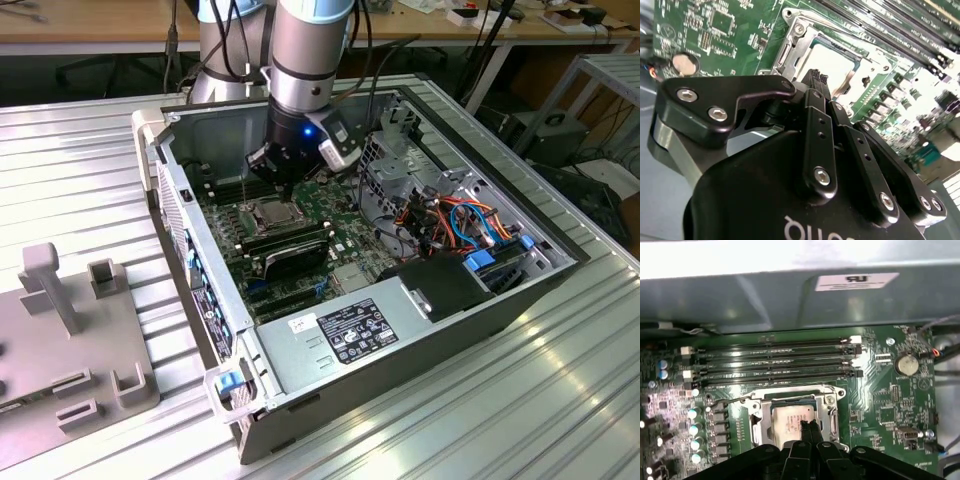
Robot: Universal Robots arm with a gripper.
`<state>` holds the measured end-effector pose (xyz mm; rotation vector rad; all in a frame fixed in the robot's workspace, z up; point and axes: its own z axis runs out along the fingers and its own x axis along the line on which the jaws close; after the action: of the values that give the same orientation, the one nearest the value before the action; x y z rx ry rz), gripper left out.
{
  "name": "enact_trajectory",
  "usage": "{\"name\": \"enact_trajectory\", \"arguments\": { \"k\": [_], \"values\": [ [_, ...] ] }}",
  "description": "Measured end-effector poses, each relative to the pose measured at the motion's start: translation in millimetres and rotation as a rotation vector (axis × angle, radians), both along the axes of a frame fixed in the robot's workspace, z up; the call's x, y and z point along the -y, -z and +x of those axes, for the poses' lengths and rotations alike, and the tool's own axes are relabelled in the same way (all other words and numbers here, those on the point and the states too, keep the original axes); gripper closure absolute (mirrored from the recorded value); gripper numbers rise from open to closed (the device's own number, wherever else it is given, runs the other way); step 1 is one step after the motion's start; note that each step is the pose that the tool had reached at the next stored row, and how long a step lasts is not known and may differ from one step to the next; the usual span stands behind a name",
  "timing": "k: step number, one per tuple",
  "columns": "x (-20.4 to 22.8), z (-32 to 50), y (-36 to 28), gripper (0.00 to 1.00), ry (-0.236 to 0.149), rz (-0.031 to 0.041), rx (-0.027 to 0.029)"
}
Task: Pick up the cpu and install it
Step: 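Close the cpu cover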
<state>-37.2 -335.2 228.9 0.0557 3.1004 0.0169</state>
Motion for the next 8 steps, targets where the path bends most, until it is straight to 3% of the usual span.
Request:
{"name": "enact_trajectory", "arguments": {
  "k": [2,6,8],
  "values": [
    [0.0,0.0,0.2,0.89,-0.023,-0.0005,0.0],
    [0.0,-0.1,0.2,0.89,-0.027,-0.0018,0.0],
    [0.0,-0.1,0.4,0.89,-0.036,-0.0098,0.0]
  ]
}}
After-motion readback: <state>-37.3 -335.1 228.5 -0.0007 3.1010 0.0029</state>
